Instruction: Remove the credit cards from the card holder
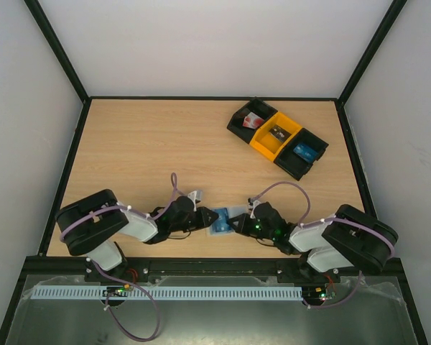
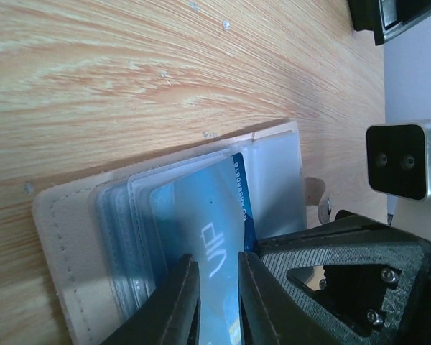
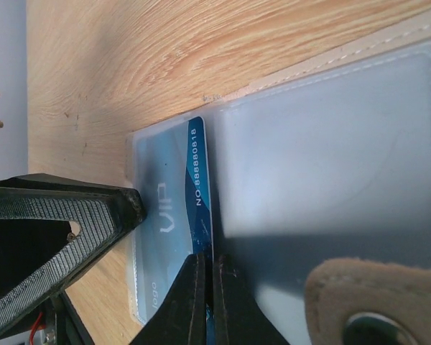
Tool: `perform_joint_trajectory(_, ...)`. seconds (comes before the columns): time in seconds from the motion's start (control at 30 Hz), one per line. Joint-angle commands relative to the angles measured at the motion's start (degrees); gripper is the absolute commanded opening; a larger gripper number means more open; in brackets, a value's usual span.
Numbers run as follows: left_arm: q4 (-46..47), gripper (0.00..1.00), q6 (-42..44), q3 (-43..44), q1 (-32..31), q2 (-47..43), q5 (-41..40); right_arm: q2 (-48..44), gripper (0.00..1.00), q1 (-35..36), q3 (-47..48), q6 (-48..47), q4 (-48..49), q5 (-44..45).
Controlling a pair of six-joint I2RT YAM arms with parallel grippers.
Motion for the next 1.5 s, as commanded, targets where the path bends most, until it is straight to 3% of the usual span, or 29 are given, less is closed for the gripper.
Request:
perform_joint_trajectory(0.0,-9.7,0.22,1.3,-1.9,-0.4,-1.2,-3.3,-1.4,0.02,-0.1,-2.5,0.5,-2.0,0.2)
perform_joint_trajectory(0.13,-12.2,0.27,1.6,-2.5,-1.3,-3.0,-5.2,-3.4,0.02,-0.1,-3.2,0.9,-2.6,0.6)
perform_joint_trajectory(0.3,-13.7,0.12,2.0,-2.7,-1.5,-0.7,-6.9,-5.2,0.02,-0.1,-3.6,1.1,-4.2,1.8)
perform_joint_trajectory(0.53,-15.2,0.06,1.6,-2.9,-1.5,2.9,-8.0,-10.8,0.02,-0.2,-4.8,1.8,-9.4,4.9)
perform_joint_trajectory(0.9,-20.4,0.08,2.0,-0.4,-1.0,-0.8,-9.5,-41.2,0.02,-0.2,-6.2,3.6,-33.3,14.1)
perform_joint_trajectory(1.0,-20.1,0.17,1.8,0.5,-1.0,-4.3,-7.1,-46.7,0.02,-0.2,-5.1,3.1,-38.6,14.1)
perform_joint_trajectory(1.13,-19.4,0.4,1.2,2.3,-1.5,-11.6,-2.2,-51.4,0.02,-0.2,-3.5,2.9,-42.3,14.2)
perform_joint_trajectory(1.37,-7.7,0.7,-1.8,-0.9,-1.7,-20.2,3.6,-54.7,0.02,-0.2,-4.6,7.1,-32.6,7.5)
perform_joint_trajectory(1.47,-5.2,0.78,-2.2,-1.8,-1.9,-21.2,4.2,-56.2,0.02,-0.1,-4.4,9.0,-28.7,5.2)
